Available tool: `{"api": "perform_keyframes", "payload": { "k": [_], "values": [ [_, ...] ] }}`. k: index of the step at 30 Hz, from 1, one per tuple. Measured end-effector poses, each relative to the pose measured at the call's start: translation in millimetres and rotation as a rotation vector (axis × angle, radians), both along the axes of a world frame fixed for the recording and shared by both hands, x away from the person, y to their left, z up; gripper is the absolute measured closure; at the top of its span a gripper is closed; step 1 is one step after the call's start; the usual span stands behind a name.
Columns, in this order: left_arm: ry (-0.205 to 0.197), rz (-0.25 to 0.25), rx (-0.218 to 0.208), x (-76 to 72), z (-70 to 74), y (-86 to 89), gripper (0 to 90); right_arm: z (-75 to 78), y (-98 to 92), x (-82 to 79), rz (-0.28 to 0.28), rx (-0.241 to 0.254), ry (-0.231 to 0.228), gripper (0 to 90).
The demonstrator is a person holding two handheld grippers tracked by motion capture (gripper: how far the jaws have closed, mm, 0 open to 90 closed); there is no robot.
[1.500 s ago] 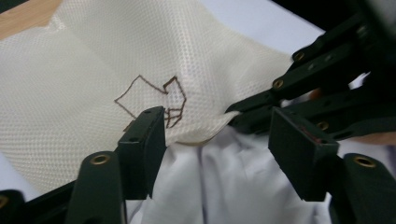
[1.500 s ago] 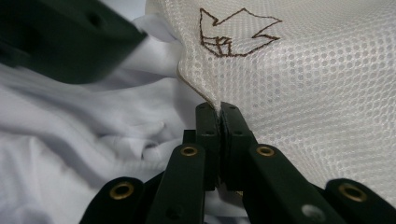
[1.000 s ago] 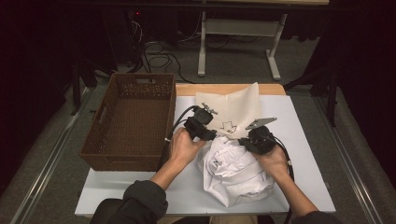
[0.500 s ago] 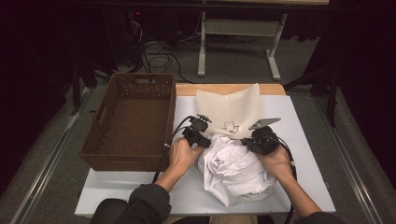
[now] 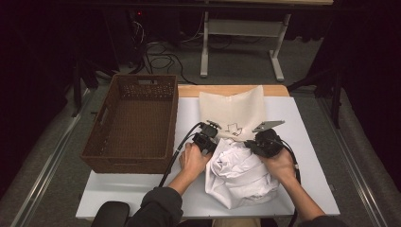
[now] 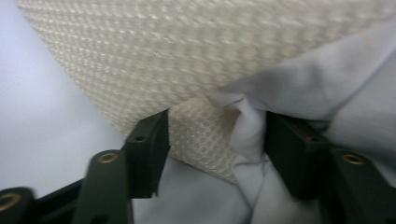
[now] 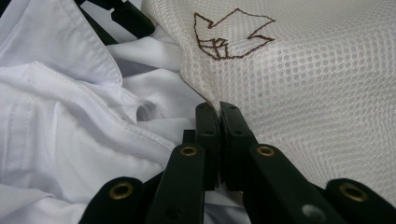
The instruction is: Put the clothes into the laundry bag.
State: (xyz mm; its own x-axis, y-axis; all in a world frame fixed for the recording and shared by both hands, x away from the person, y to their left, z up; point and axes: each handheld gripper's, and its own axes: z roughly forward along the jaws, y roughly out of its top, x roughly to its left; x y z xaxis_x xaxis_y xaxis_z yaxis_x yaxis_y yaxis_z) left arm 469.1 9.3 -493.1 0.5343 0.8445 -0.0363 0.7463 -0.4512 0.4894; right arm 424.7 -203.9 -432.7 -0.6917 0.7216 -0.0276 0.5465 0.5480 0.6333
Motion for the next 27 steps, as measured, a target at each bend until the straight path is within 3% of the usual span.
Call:
{"api": "perform_keyframes", "payload": {
  "k": [4,10,14,16,18,22,27],
  "values": [
    [0.030,0.050,-0.042,4.2,-4.0,7.1,23.1,1.0,-1.7,-1.3,0.001,0.006,-0.004,88.3],
    [0.019,0.030,-0.034,4.8,-4.2,5.5,26.0,-0.3,-0.1,1.1,0.001,-0.002,0.001,88.3],
    [-0.004,-0.026,-0.047,0.9,-1.7,1.6,47.1,-0.3,0.2,1.1,-0.001,-0.003,-0.001,88.3],
    [-0.024,-0.069,-0.037,-3.1,-0.4,-4.2,66.1,-0.2,0.6,1.1,-0.001,-0.008,-0.001,88.3],
    [-0.024,-0.082,-0.051,-4.0,-0.6,-6.2,79.1,-0.1,0.6,0.9,-0.003,-0.009,-0.001,88.3],
    [0.007,-0.079,-0.096,-1.2,0.8,-0.6,84.8,0.0,-0.5,0.6,-0.002,-0.002,-0.004,88.2],
    [-0.023,-0.089,-0.055,-6.8,13.3,7.1,85.6,2.7,1.1,0.0,0.006,0.006,-0.005,88.3]
  ]
}}
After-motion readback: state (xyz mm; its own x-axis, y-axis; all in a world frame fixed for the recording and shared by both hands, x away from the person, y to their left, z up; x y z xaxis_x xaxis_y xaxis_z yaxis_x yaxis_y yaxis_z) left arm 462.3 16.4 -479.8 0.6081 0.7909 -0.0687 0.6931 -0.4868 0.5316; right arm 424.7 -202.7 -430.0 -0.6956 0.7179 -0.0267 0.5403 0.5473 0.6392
